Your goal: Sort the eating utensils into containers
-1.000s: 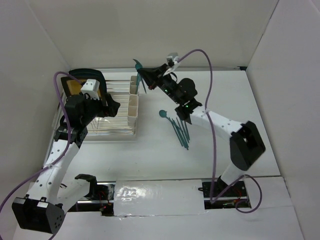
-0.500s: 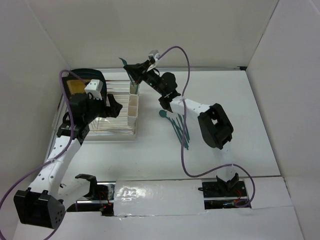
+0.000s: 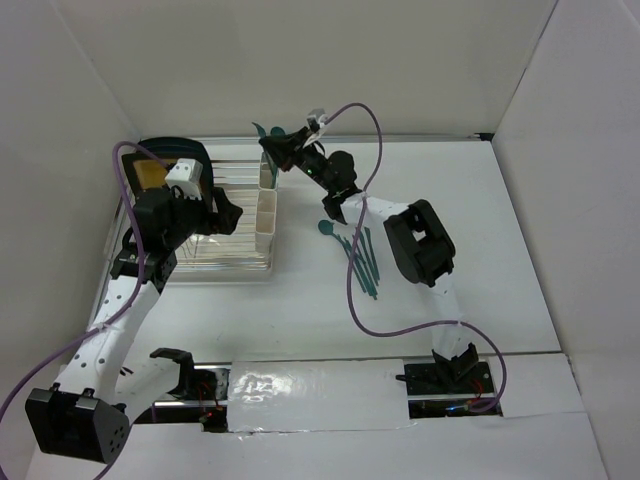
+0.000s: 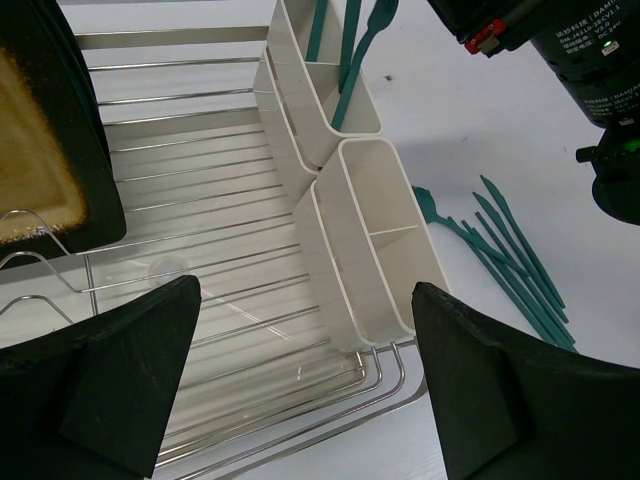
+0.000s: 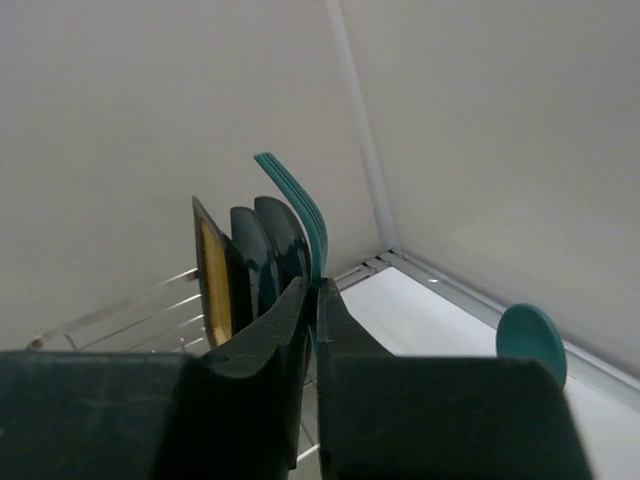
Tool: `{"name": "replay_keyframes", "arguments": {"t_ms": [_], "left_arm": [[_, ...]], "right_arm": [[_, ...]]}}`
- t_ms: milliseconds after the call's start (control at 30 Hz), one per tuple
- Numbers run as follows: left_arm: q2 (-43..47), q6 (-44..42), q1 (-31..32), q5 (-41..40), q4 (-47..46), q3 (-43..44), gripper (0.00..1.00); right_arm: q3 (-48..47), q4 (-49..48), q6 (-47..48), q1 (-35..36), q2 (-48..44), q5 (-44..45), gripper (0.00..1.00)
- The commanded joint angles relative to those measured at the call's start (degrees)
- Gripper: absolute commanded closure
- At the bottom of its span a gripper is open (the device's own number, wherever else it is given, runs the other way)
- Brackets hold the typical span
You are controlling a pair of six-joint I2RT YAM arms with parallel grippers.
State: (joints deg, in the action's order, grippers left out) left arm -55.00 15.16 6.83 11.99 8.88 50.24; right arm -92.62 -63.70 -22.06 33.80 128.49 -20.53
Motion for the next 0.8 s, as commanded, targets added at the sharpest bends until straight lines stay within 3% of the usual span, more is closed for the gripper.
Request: {"name": "replay_keyframes", "arguments": {"t_ms": [0, 100, 300, 567, 767], "left_arm": [[0.77, -0.57, -0.24, -0.47, -2.21, 0.91, 0.00], [1.30, -0.39, -0.33, -0.39, -2.47, 0.74, 0.00], [2.00, 0.13, -0.33, 0.14, -2.29, 0.74, 0.00], [3.41, 0.48, -0.32, -1.00, -2.56, 0.30, 0.00], [5.16, 0.75, -0.33, -1.09, -2.91, 0.04, 0.00]], "right_arm": [[1.91, -4.59, 0.62, 0.91, -3.50, -1.35, 0.78], [4.02, 0.56, 3.15, 1.35, -8.41, -0.47, 0.55], [7.27, 12.88, 10.19, 3.29, -19.13, 2.07, 0.29], [15.87, 39.40, 13.45, 5.04, -38.11, 17.97, 0.23], [37.66, 48.66, 17.23, 4.87, -49.38, 30.89, 0.24]]}}
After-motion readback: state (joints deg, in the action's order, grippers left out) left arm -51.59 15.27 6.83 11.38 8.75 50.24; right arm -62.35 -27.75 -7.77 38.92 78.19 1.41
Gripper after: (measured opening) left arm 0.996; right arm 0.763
